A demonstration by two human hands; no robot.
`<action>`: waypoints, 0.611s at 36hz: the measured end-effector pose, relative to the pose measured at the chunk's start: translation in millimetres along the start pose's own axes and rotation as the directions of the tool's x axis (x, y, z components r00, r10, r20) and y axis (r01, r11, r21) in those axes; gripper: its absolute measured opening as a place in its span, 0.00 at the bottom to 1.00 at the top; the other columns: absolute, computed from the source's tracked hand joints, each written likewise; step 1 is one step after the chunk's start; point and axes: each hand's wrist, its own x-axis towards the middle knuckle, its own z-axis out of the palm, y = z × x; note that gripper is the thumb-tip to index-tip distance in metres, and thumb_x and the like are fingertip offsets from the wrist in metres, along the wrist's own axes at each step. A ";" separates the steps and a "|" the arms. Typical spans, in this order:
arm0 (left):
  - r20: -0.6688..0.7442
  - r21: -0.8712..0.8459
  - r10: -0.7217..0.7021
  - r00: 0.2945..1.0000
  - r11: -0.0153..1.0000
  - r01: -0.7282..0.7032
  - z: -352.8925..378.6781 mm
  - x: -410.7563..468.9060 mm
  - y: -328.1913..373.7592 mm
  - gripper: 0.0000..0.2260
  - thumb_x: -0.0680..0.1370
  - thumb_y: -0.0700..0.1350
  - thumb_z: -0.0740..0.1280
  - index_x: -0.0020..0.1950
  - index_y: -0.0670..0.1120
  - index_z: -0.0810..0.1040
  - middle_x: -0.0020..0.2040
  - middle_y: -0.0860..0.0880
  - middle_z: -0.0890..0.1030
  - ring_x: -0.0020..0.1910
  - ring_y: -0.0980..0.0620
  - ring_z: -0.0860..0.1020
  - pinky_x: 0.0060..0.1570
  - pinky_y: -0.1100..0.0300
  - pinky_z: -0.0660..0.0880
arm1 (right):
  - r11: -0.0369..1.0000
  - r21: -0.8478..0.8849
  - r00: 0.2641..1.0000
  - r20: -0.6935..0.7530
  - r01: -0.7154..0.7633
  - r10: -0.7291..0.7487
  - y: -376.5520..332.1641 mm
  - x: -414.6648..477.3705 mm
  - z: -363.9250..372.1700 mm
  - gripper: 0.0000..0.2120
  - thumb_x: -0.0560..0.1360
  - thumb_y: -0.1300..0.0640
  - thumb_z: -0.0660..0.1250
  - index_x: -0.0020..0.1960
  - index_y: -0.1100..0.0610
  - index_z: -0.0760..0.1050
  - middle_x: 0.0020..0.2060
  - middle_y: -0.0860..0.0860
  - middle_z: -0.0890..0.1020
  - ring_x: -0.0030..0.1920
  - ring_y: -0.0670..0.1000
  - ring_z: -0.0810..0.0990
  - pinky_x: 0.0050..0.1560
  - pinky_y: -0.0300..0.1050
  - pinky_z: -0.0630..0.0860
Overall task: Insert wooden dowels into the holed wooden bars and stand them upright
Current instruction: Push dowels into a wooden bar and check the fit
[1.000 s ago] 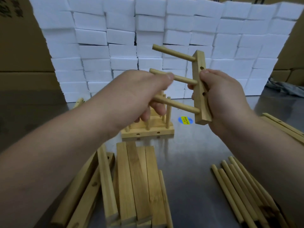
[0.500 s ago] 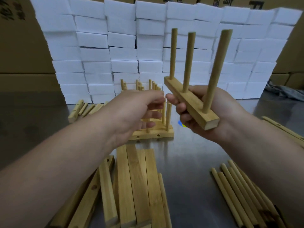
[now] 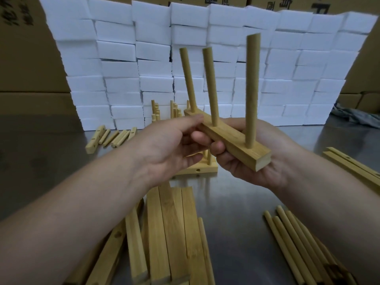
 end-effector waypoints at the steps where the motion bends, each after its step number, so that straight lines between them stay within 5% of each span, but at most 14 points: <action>1: -0.020 0.009 0.010 1.000 1.000 -0.010 -0.2 0.8 -0.3 0.11 0.77 0.49 0.63 0.55 0.45 0.77 0.23 0.54 0.73 0.33 0.54 0.75 0.37 0.59 0.71 | 1.000 0.006 1.000 0.005 -0.003 0.003 -0.5 -0.3 0.0 0.14 0.77 0.62 0.56 0.42 0.63 0.79 0.31 0.57 0.81 0.20 0.45 0.73 0.20 0.30 0.66; 6: -0.208 -0.020 0.088 0.974 0.995 -0.094 -9.9 4.0 11.7 0.07 0.77 0.49 0.63 0.47 0.46 0.77 0.31 0.52 0.78 0.25 0.58 0.76 0.24 0.69 0.71 | 0.999 -0.033 0.999 0.008 0.031 -0.031 -2.1 -2.3 0.8 0.17 0.79 0.61 0.52 0.43 0.66 0.78 0.31 0.60 0.81 0.19 0.46 0.73 0.17 0.31 0.68; 10: -0.348 -0.059 0.148 0.926 0.982 -0.179 -22.9 5.7 27.1 0.07 0.78 0.47 0.63 0.46 0.46 0.78 0.28 0.53 0.79 0.23 0.59 0.77 0.22 0.69 0.70 | 0.950 -0.207 0.954 -0.139 0.234 -0.265 -2.9 -1.1 0.4 0.12 0.80 0.55 0.55 0.48 0.62 0.71 0.31 0.59 0.82 0.19 0.47 0.73 0.19 0.32 0.66; 14: -0.399 -0.096 0.156 0.903 0.973 -0.210 -24.5 7.3 28.7 0.07 0.79 0.47 0.63 0.45 0.45 0.76 0.27 0.52 0.78 0.23 0.58 0.77 0.21 0.69 0.70 | 0.828 -0.443 0.879 -0.159 0.344 -0.450 -4.2 -2.2 -0.8 0.08 0.76 0.54 0.63 0.42 0.58 0.75 0.31 0.55 0.82 0.23 0.49 0.75 0.23 0.35 0.69; 18: -0.426 -0.121 0.151 0.892 0.968 -0.221 -24.3 9.6 27.0 0.07 0.79 0.47 0.63 0.46 0.45 0.76 0.27 0.52 0.79 0.24 0.58 0.78 0.22 0.69 0.71 | 0.574 -0.748 0.831 -0.053 0.334 -0.553 -0.6 -4.5 -0.7 0.07 0.66 0.49 0.70 0.42 0.51 0.79 0.35 0.48 0.83 0.29 0.44 0.79 0.31 0.38 0.75; 22: -0.413 -0.117 0.166 0.896 0.965 -0.233 -23.3 9.5 26.6 0.07 0.79 0.46 0.63 0.44 0.45 0.76 0.26 0.52 0.80 0.24 0.58 0.78 0.22 0.69 0.71 | 0.311 -0.918 0.764 -0.013 0.246 -0.645 2.2 -2.5 -4.7 0.03 0.70 0.49 0.68 0.42 0.47 0.78 0.32 0.42 0.81 0.32 0.45 0.80 0.30 0.38 0.74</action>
